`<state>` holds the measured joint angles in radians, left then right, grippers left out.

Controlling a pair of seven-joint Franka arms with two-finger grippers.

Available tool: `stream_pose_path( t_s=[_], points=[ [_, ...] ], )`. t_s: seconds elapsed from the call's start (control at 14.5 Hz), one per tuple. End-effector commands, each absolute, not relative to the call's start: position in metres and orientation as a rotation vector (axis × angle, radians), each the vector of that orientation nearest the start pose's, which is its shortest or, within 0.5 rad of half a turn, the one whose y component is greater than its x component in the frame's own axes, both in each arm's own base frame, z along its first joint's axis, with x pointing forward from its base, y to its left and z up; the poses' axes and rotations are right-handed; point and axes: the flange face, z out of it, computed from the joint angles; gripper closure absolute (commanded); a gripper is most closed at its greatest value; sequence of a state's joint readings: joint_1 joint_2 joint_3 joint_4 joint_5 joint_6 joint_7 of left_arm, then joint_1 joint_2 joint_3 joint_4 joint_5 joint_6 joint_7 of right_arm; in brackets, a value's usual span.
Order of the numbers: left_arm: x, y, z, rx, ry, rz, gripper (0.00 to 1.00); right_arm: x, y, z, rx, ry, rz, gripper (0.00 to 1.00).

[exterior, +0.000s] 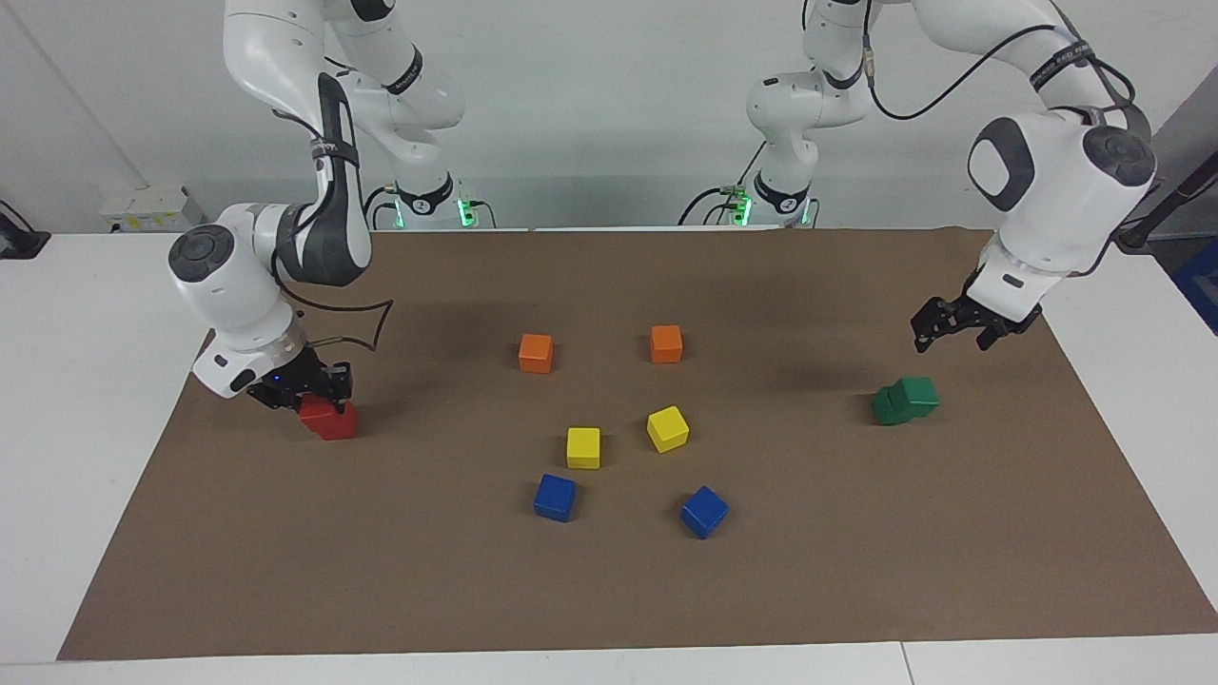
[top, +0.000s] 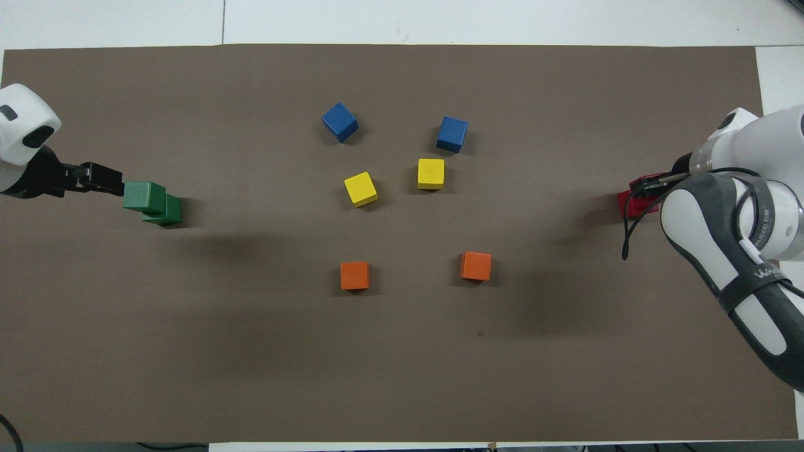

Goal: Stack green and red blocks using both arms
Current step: 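Open the left gripper and withdraw it from the green stack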

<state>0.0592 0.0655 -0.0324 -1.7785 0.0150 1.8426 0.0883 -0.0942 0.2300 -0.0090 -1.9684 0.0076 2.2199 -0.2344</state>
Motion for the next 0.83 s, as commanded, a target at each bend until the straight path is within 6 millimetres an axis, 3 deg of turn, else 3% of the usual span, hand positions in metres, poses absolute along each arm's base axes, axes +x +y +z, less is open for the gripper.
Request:
stream_pose_path(
  t_s=[0.0, 0.34, 0.76],
  points=[
    [0.556, 0.014, 0.545, -3.132, 0.115, 0.022, 0.0, 0.595, -0.066, 0.357, -3.139, -0.196, -0.036, 1.0],
    [0.534, 0.008, 0.571, -3.13, 0.126, 0.066, 0.0, 0.592, -0.066, 0.355, -3.139, -0.172, -0.026, 1.0],
    [0.532, -0.007, 0.601, -3.125, 0.17, 0.111, 0.0, 0.588, -0.064, 0.351, -3.136, -0.168, -0.01, 1.0]
  ],
)
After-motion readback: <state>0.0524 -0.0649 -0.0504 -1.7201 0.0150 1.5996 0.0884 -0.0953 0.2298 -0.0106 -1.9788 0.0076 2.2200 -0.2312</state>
